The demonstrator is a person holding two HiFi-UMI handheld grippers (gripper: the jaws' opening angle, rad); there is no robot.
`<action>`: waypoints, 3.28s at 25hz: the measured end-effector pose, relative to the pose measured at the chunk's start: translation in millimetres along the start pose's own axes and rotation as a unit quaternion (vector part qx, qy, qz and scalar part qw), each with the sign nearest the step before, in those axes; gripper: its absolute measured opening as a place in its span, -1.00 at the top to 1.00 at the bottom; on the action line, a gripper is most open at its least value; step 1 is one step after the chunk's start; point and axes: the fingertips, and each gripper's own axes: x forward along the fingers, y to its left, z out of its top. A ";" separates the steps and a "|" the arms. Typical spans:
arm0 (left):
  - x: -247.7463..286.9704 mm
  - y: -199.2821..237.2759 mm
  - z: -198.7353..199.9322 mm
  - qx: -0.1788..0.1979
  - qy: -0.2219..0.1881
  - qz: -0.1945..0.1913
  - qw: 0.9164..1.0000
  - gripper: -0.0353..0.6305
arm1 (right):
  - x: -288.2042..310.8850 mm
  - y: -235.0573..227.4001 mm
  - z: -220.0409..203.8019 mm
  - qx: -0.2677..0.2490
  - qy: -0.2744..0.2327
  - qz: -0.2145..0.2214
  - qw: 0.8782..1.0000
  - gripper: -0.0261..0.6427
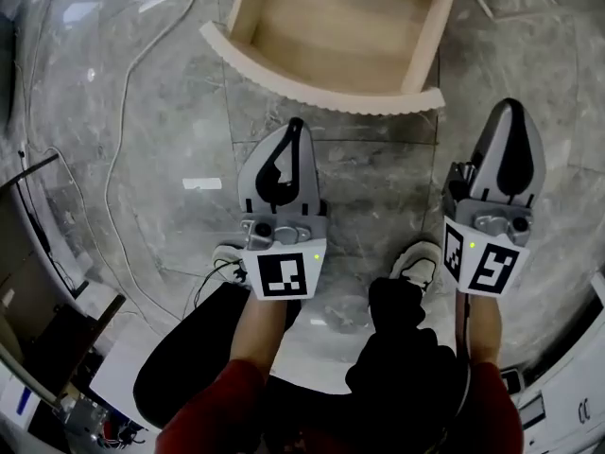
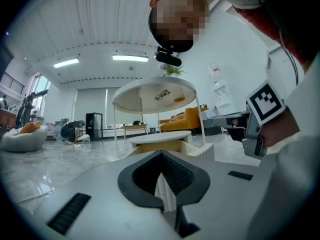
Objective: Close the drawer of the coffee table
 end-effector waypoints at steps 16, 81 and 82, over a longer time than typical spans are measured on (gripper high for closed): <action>-11.9 -22.7 -60.3 -0.057 0.026 0.024 0.998 0.69 | -11.0 -6.3 -51.6 0.027 0.023 -0.007 0.999 0.85; 186.2 -19.6 -97.1 -0.107 0.023 -0.022 0.994 -0.15 | -30.3 -33.0 -104.0 0.066 0.079 -0.010 0.995 0.85; 190.8 -20.2 -97.1 -0.107 0.023 -0.022 0.994 -0.15 | -30.9 -34.5 -104.9 0.066 0.080 -0.011 0.994 0.85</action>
